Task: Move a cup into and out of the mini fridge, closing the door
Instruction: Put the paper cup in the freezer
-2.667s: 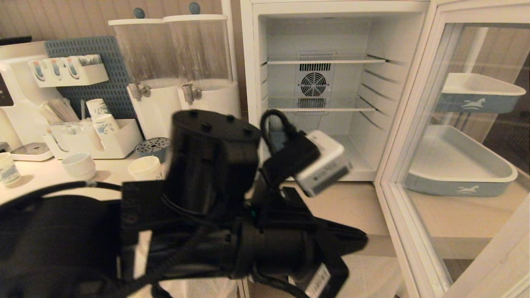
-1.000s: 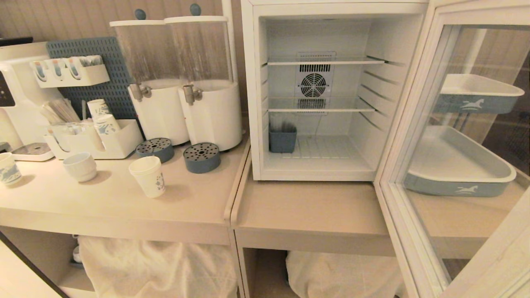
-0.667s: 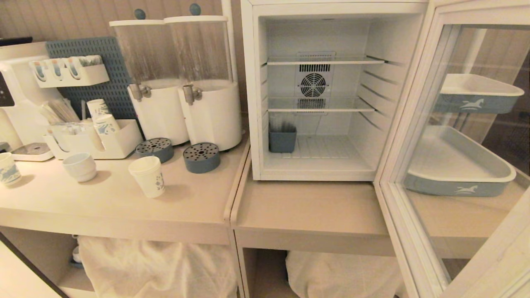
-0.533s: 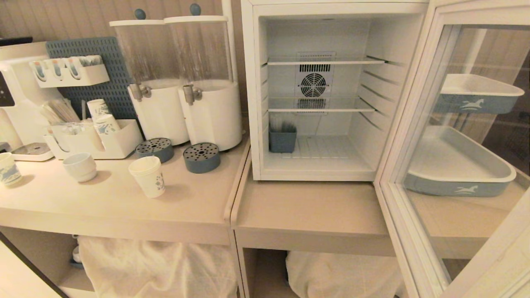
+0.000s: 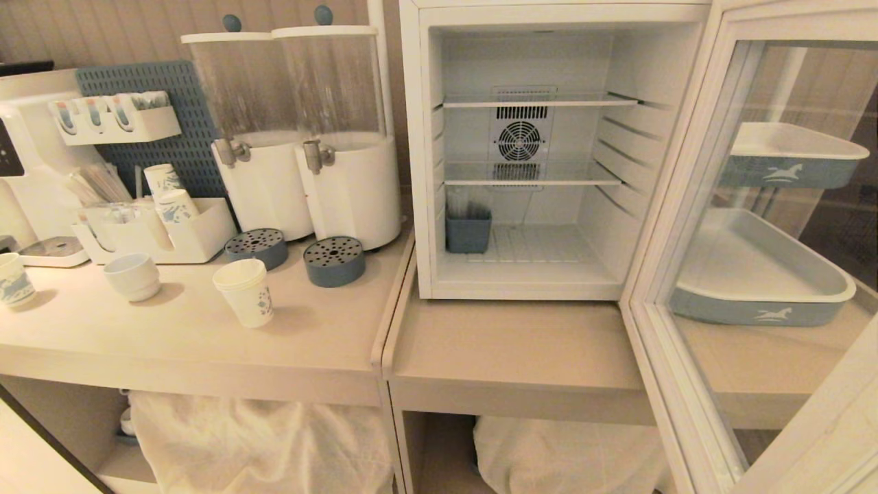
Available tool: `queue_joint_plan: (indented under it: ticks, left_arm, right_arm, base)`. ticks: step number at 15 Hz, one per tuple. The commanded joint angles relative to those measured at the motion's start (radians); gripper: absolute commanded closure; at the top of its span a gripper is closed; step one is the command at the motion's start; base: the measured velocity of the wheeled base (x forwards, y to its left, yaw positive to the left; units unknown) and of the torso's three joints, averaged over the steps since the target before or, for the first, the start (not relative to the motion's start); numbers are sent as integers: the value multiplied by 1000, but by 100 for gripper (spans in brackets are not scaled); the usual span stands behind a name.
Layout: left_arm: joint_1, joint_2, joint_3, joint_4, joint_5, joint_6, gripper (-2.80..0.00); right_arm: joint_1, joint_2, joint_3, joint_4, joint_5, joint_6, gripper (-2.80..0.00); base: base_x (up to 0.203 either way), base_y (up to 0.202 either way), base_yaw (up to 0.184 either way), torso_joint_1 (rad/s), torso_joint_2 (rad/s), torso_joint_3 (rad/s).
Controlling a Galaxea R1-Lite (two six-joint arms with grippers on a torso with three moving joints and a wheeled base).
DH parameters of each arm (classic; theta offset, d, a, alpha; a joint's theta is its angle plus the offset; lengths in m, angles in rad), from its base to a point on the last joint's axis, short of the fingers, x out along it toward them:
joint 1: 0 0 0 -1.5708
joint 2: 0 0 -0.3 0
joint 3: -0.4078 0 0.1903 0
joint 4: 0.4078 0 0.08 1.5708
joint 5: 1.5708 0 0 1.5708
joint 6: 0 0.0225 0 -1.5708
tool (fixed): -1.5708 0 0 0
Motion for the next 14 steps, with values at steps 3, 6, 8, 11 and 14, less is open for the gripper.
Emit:
queue_joint_plan:
  ticks: [3, 6, 8, 11, 14]
  left_arm:
    - [1, -1, 61, -45, 46, 40, 0]
    - [2, -1, 85, -53, 70, 32, 0]
    - [2, -1, 80, -39, 75, 34, 0]
    - [2, -1, 76, -30, 77, 25, 0]
    - [2, -2, 78, -47, 74, -29, 0]
  right_arm:
    - [0, 1, 0, 1, 0, -1, 0]
    - [0, 1, 0, 1, 0, -1, 0]
    - [0, 1, 0, 1, 0, -1, 0]
    - [0, 1, 0, 4, 0, -1, 0]
    - [0, 1, 2, -1, 0, 1, 0]
  base:
    - [0, 0, 0, 0, 0, 0]
    - [0, 0, 0, 0, 0, 0]
    - [0, 0, 0, 0, 0, 0]
    - [0, 0, 0, 0, 0, 0]
    - [0, 0, 0, 0, 0, 0]
